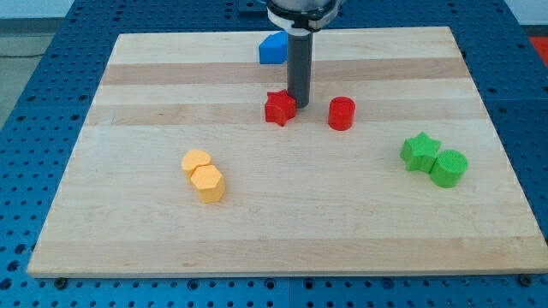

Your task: Move the red circle into the red star

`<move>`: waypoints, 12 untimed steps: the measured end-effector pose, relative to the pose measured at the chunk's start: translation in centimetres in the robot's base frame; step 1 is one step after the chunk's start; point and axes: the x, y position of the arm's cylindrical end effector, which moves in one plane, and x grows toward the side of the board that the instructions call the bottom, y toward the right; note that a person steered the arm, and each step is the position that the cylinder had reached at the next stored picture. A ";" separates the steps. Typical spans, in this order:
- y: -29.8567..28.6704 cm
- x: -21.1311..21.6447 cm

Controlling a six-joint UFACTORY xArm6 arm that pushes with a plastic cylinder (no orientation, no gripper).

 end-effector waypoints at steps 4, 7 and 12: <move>10.1 3.7; 6.0 2.7; 5.3 -0.6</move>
